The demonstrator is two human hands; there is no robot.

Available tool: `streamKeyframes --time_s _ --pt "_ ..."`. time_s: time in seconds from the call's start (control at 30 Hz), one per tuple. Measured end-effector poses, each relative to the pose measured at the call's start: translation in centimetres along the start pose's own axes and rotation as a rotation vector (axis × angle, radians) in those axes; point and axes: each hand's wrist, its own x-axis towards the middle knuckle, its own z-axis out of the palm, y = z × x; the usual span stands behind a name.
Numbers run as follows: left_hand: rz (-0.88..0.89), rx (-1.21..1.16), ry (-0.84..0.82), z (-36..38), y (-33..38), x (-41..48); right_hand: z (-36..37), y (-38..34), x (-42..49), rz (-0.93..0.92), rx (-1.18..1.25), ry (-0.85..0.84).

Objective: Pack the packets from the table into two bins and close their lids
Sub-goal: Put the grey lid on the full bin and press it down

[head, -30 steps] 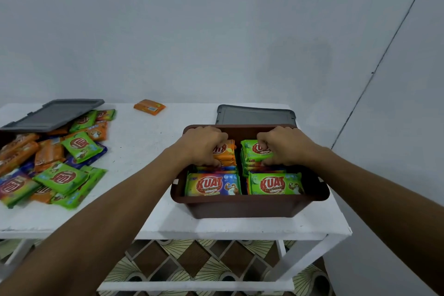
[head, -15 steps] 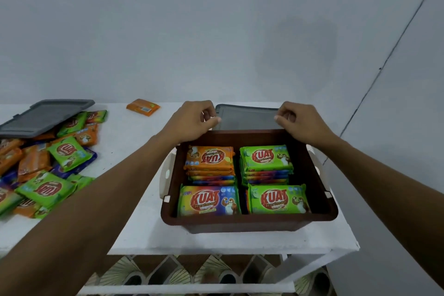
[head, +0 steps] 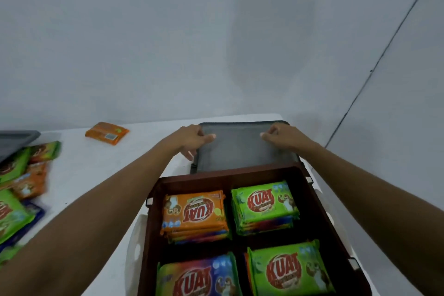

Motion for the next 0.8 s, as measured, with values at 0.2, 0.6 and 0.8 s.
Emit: streamKeyframes --time_s 0.2,0.6,0.8 --pt "-0.112 -0.010 -0.025 -0.2 0.4 1.7 0.8 1.1 2.5 0.248 -0.146 -0.093" --pt "0.042 -0.833 0.447 -3.9 1.8 -4.2 -4.3 -1.9 -1.8 0.033 0.676 0.411" --pt "0.077 -1.112 0.472 -2.3 0.8 -12.7 -6.6 -0.8 -9.2 0.106 1.107 0.242"
